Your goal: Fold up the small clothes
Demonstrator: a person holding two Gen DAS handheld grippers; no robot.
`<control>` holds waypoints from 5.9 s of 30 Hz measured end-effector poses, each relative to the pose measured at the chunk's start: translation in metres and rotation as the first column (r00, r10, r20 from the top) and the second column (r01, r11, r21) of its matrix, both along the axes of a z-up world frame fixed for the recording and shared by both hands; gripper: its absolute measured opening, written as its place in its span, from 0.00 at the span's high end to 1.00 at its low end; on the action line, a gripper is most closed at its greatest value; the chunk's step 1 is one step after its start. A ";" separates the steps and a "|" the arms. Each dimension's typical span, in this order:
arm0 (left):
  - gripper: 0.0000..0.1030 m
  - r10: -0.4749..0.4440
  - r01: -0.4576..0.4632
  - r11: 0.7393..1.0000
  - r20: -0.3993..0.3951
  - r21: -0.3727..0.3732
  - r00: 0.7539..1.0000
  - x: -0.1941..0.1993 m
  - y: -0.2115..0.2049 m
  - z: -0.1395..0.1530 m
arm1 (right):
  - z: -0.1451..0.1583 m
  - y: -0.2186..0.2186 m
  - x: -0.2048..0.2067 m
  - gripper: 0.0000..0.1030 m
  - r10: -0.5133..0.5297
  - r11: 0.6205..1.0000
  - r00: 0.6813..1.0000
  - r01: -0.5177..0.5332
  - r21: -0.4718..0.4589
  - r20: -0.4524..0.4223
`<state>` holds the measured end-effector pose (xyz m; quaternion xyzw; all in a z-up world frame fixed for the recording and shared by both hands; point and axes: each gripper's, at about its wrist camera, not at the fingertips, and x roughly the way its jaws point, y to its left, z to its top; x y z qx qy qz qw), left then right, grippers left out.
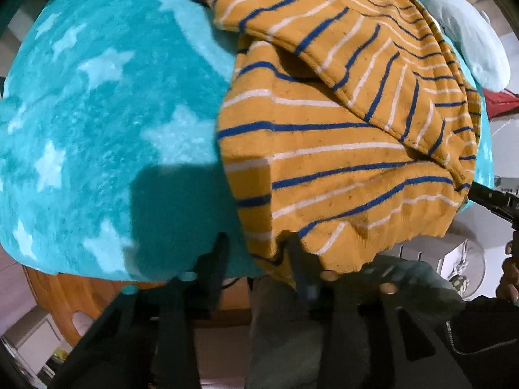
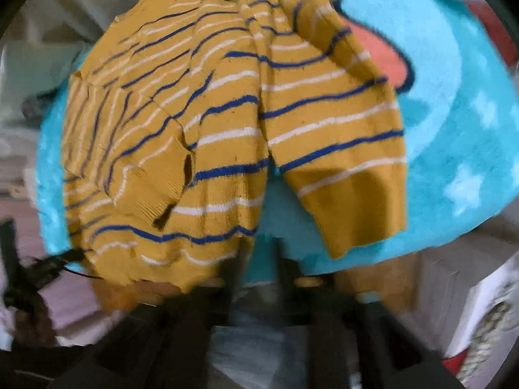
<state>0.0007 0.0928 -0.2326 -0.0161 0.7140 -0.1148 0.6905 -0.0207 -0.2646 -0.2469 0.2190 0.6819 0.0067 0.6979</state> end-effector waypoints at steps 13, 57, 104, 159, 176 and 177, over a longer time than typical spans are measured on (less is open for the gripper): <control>0.90 -0.068 0.068 0.998 -0.052 0.003 0.996 -0.015 -0.011 -0.024 | 0.025 0.026 -0.001 0.93 0.191 0.972 0.980 -0.198 -0.129 -0.063; 0.31 -0.138 0.204 0.939 0.242 -0.278 0.961 0.039 -0.128 0.093 | 0.133 -0.082 0.054 0.91 -0.062 0.995 0.970 0.079 -0.066 0.233; 0.91 -0.055 0.050 0.878 0.004 -0.475 0.998 0.052 -0.099 0.024 | 0.007 0.046 0.274 0.91 0.209 0.923 0.977 -0.208 -0.324 -0.033; 0.85 0.019 -0.023 0.998 -0.080 -0.055 0.997 0.037 -0.051 -0.024 | -0.010 0.108 0.097 0.88 0.211 0.962 0.976 -0.199 0.186 -0.047; 0.35 0.315 -0.359 0.933 0.476 0.002 0.821 0.029 0.049 0.131 | 0.162 0.011 0.094 0.34 0.044 0.980 0.925 0.034 -0.197 0.377; 0.34 0.292 -0.363 0.931 0.494 0.050 0.819 0.033 0.047 0.139 | 0.172 0.002 0.092 0.34 0.033 0.980 0.914 0.050 -0.193 0.404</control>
